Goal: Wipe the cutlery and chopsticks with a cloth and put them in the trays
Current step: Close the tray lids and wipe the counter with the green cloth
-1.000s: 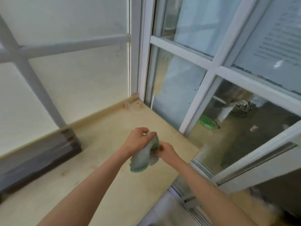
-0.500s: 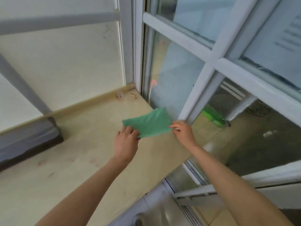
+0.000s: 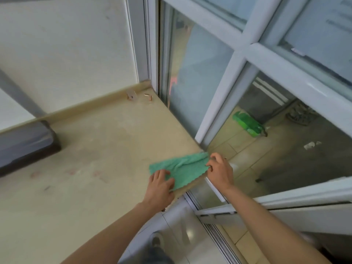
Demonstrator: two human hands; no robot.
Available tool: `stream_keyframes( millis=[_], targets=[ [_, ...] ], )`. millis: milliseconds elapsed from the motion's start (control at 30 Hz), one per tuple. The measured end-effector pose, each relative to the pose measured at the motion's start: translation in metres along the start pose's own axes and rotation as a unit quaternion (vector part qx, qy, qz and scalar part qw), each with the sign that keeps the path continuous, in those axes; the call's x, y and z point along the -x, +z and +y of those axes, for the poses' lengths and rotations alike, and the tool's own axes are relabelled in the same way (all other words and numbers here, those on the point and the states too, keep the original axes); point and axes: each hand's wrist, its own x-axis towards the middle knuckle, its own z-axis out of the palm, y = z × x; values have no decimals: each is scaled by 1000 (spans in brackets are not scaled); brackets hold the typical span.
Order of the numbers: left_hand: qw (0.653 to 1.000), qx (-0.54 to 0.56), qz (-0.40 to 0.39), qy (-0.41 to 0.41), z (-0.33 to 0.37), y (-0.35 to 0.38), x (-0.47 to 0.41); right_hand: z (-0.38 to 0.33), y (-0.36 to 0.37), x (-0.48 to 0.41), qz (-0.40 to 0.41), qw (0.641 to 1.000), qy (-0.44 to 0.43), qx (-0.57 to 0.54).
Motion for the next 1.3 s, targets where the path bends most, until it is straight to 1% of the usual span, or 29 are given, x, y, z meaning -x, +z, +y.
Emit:
stream_keyframes(
  millis=[67, 133, 167, 233, 267, 300, 333, 400, 433, 533, 700, 767, 800, 833, 867, 900, 933, 967, 1000, 1033, 1067, 1167, 1267, 1300],
  targets=[
    [1000, -21, -10, 18, 6, 6, 3, -6, -2, 0, 17, 1000, -10, 13],
    [1000, -6, -1, 0, 6, 5, 3, -13, -3, -2, 34, 999, -25, 13],
    [999, 18, 26, -26, 5, 1, 0, -18, -3, -5, 32, 999, -26, 12],
    [988, 58, 96, -103, -2, -12, -13, -28, -2, -18, 13, 1000, -14, 19],
    [982, 60, 105, -146, -8, -18, -19, -33, -2, -24, -3, 1000, -5, 22],
    [979, 47, 83, -181, -12, -23, -25, -35, -3, -30, -22, 999, 1, 29],
    [977, 26, 43, -205, -22, -26, -32, -39, -1, -40, -51, 998, 5, 40],
    [976, -4, -21, -218, -29, -31, -39, -42, -4, -53, -95, 993, 16, 66],
    [975, -11, -35, -217, -30, -32, -42, -42, -6, -58, -98, 993, 18, 69],
    [975, -13, -14, -221, -34, -38, -48, -46, -11, -76, -90, 995, 21, 49],
    [959, 34, 33, -279, -42, -41, -46, -50, 6, -99, -95, 992, 48, -70],
    [954, 27, 34, -298, -45, -40, -42, -52, 14, -96, -92, 992, 37, -77],
    [953, 13, 41, -301, -46, -39, -40, -53, 16, -91, -73, 995, 24, -59],
    [956, -14, 71, -285, -46, -38, -38, -55, 18, -83, -37, 999, -4, -35],
    [961, -47, 110, -249, -44, -36, -36, -56, 21, -75, 1, 999, -48, -19],
    [968, -66, 141, -196, -41, -33, -34, -56, 25, -64, 28, 995, -98, -10],
    [978, -67, 142, -136, -37, -30, -32, -56, 30, -55, 33, 989, -143, 1],
    [989, -53, 101, -95, -32, -27, -30, -56, 35, -47, 11, 985, -170, 13],
    [995, -40, 44, -76, -27, -21, -28, -55, 39, -42, -24, 985, -171, 25],
    [996, -49, -5, -76, -24, -16, -25, -54, 42, -40, -47, 985, -161, 32],
    [994, -72, -22, -80, -22, -12, -22, -54, 43, -38, -59, 987, -147, 35],
    [990, -109, -24, -81, -21, -3, -11, -48, 42, -31, -79, 986, -135, 61],
    [985, -138, -46, -90, -18, 1, -2, -41, 43, -21, -174, 970, -142, 92],
    [983, -147, -57, -92, -17, 0, 1, -39, 43, -18, -185, 968, -144, 88]
  ],
)
